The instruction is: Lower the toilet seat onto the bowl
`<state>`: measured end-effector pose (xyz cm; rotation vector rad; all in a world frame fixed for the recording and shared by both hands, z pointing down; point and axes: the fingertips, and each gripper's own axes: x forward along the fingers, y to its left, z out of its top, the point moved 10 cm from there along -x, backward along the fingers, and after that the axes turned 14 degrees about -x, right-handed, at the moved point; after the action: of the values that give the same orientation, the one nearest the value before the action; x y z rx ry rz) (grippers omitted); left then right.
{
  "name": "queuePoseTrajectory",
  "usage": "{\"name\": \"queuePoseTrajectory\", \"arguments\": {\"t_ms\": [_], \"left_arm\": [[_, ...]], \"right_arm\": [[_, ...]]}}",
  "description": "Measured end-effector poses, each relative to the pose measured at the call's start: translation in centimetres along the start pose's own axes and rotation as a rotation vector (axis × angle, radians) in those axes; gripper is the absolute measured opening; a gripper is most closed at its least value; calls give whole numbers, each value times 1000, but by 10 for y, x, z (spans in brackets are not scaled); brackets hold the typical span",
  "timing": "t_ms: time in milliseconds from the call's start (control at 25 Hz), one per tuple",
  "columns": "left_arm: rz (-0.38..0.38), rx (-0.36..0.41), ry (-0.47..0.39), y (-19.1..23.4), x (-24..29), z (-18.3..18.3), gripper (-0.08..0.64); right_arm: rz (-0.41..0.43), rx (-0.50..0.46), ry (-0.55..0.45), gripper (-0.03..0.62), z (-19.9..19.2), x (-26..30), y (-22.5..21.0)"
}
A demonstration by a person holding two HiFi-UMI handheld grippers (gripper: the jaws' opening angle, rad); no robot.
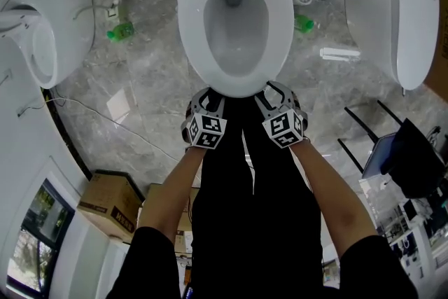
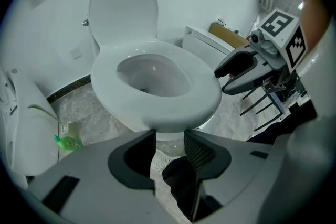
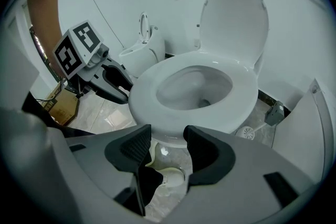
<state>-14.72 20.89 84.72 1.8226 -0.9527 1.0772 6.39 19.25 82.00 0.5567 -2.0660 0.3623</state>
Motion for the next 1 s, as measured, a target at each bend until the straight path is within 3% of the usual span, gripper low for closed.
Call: {"name": "queuePoseTrajectory", "arguments": {"t_ms": [400, 720, 1000], "left_arm": [[37, -36, 12, 4, 25, -12, 175], [23, -94, 47, 6, 42, -18, 166], [12, -101, 69, 10, 54, -21, 156]], "right_arm": [[-32, 13, 6, 229, -13, 24, 6], [-27, 33, 15, 229, -23, 36, 6], [-8, 26, 50, 229, -27, 48, 8]]}}
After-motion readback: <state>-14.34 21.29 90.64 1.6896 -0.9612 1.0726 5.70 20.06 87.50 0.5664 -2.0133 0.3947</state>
